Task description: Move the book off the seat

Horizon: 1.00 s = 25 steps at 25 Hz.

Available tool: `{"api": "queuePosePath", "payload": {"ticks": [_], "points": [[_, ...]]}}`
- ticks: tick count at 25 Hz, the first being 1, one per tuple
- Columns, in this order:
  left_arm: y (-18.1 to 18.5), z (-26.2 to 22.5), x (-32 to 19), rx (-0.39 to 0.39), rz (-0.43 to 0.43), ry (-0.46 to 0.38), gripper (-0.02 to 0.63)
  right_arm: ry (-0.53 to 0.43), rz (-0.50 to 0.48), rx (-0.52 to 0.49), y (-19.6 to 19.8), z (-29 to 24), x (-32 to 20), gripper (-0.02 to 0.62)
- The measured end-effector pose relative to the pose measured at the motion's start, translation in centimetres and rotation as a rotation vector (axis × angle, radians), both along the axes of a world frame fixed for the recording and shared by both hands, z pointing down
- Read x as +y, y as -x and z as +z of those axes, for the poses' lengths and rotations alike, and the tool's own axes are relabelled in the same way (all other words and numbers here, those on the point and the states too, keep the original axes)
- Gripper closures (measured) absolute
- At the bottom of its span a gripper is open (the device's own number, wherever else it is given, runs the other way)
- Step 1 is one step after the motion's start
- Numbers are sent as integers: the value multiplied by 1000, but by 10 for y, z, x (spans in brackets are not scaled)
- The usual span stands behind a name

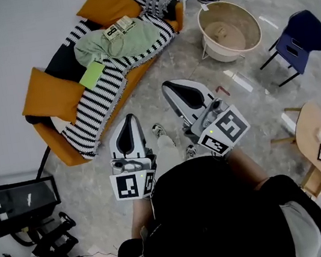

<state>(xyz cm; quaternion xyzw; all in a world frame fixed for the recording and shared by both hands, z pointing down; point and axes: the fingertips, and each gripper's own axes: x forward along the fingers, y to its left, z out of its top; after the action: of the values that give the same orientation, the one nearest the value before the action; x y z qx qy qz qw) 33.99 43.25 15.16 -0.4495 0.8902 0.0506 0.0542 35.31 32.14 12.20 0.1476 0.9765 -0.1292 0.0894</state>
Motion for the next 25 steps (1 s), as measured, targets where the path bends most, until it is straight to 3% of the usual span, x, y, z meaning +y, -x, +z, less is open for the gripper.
{"api": "queuePosePath", "payload": {"ticks": [7,18,25], "points": [[54,10,-15,2,26,-7,597,-17,32,17,48,9,-15,580],[183,6,-39,-5,90,-40,597,-54,60,28,176,2,-28,580],[244,5,-39,-25,124,-42,597,-56,89,34,230,7,-29,580]]}}
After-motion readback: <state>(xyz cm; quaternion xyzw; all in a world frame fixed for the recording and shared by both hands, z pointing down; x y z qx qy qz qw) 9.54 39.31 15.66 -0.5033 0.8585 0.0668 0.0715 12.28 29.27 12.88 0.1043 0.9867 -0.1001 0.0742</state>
